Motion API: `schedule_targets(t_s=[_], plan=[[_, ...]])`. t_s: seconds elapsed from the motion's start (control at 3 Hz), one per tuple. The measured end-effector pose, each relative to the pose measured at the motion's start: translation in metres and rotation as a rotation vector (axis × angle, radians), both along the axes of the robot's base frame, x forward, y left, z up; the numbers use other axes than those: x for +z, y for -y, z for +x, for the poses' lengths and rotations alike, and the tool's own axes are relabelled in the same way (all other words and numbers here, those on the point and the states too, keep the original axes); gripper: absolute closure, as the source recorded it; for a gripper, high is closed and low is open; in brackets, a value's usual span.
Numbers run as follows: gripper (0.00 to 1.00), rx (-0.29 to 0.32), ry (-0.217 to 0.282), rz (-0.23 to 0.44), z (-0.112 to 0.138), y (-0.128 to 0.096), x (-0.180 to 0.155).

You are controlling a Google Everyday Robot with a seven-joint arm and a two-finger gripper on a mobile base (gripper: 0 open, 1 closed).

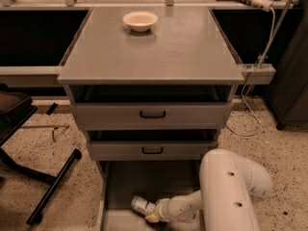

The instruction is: Place blue plastic bottle into bottom drawer

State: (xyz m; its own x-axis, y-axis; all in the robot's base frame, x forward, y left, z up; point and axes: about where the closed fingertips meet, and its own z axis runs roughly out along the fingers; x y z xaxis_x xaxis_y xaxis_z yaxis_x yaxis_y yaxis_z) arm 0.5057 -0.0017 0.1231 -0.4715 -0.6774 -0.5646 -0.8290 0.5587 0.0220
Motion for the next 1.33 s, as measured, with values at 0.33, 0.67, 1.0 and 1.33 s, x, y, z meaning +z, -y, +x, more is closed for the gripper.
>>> schedule_targets(t_s=[0.33,0.67,1.0,1.33], plan=[[1.0,-0.064,0.009,0.042,0.0054,0.0097,-0.0095],[0.84,-0.071,0.011,0.044,0.0065,0.0119,-0.0098],[0.63,-0.071,0.011,0.044,0.0065,0.0119,-0.0098],[0.39,-0.071,0.011,0.044,0.0065,0.0118,-0.0099]])
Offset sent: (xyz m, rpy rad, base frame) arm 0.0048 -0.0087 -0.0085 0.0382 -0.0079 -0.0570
